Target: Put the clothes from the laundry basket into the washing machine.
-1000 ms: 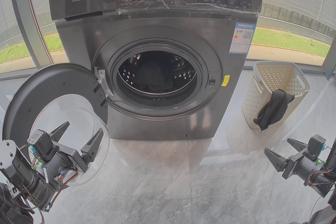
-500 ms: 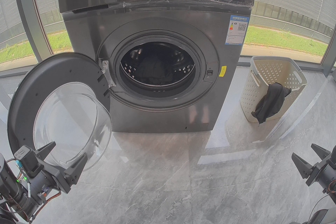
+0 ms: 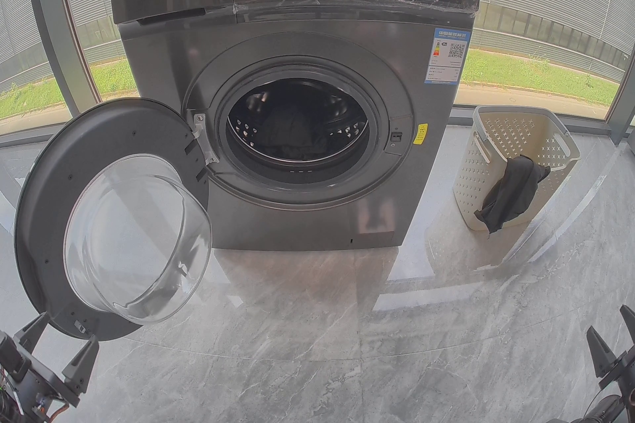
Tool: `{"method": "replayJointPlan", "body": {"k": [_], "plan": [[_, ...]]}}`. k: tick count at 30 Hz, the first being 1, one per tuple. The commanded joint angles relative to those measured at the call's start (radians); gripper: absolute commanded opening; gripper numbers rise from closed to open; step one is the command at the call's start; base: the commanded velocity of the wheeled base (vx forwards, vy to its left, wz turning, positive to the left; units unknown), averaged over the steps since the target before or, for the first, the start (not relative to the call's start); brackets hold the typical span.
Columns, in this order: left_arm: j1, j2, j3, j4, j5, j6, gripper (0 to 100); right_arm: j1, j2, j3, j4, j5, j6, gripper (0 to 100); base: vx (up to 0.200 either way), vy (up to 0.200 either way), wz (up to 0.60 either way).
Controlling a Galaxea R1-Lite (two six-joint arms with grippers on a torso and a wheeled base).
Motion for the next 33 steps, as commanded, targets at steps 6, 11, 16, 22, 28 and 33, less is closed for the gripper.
{"method": "replayJointPlan", "body": {"k": [6, 11, 16, 22, 28, 33], "plan": [[0.186, -0.387, 0.017, 0.25, -0.113, 0.029, 100, -0.15, -0.258, 0.017, 0.174, 0.076, -0.051, 100, 0.0, 0.0, 0.0], [0.292, -0.387, 0.017, 0.252, -0.126, 0.034, 100, -0.147, -0.258, 0.017, 0.176, 0.076, -0.045, 100, 0.0, -0.12, 0.0], [0.386, -0.462, 0.017, 0.253, -0.221, 0.081, 100, -0.147, -0.258, 0.017, 0.174, 0.078, -0.058, 100, 0.0, -0.2, 0.0], [0.372, -0.464, 0.006, 0.281, -0.132, 0.11, 100, -0.147, -0.258, 0.017, 0.176, 0.078, -0.058, 100, 0.0, -0.2, 0.0], [0.372, -0.476, 0.014, 0.313, -0.228, 0.08, 100, -0.147, -0.258, 0.017, 0.174, 0.078, -0.058, 100, 0.0, 0.0, 0.0], [0.372, -0.476, 0.017, 0.322, -0.251, 0.076, 100, -0.147, -0.258, 0.017, 0.174, 0.078, -0.058, 100, 0.0, -0.04, 0.0]]}}
